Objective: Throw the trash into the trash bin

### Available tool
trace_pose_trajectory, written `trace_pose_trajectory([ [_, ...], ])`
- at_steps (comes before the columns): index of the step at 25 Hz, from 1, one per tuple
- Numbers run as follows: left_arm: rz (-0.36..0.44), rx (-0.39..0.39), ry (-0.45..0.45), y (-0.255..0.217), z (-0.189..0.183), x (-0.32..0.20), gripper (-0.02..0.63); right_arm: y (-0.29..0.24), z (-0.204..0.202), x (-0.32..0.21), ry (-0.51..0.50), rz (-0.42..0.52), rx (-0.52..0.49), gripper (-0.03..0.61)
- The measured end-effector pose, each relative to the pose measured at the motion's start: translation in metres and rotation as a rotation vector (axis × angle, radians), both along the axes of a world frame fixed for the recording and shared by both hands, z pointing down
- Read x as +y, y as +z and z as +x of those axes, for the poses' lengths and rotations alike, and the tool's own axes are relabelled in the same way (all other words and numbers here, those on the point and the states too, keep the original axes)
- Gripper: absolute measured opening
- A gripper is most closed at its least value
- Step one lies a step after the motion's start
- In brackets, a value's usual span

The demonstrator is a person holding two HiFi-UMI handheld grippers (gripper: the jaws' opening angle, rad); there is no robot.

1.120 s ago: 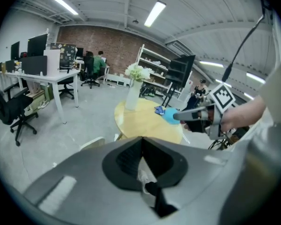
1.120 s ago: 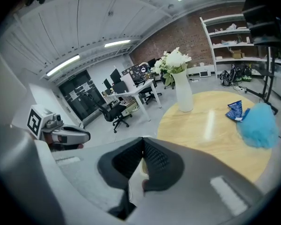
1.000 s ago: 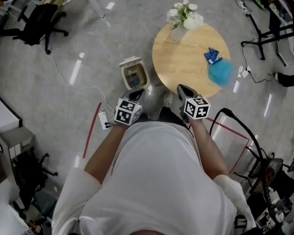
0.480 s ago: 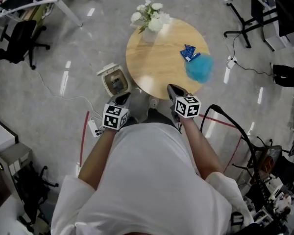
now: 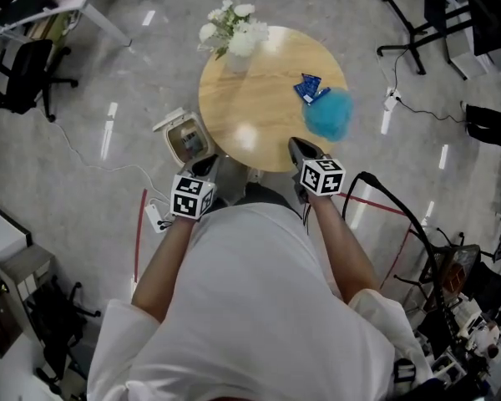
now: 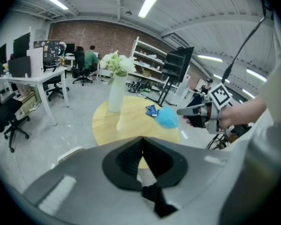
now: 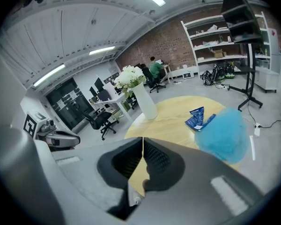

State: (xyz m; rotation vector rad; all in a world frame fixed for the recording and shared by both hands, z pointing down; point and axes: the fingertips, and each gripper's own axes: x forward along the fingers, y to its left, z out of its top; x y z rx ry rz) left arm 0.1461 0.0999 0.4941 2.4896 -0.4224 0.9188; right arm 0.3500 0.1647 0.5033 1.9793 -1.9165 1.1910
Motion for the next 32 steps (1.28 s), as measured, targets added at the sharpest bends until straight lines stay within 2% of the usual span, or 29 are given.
trace_pose_trajectory([
  [8, -0.002, -0.022, -0.021, 0.006, 0.025, -0.009, 0.003, 0.021, 0.050, 0.002, 0.001, -0.048, 0.036, 0.059],
  [20, -0.018, -0.070, -0.044, 0.015, 0.055, -0.013, 0.003, 0.059, 0.134, 0.011, 0.041, -0.139, 0.086, 0.111],
  [27, -0.029, -0.094, -0.061, 0.021, 0.064, -0.011, 0.003, 0.084, 0.168, 0.018, 0.020, -0.227, 0.163, 0.156],
  [32, -0.039, -0.106, -0.087, 0.024, 0.064, -0.011, 0.003, 0.103, 0.184, 0.022, 0.002, -0.290, 0.179, 0.188],
])
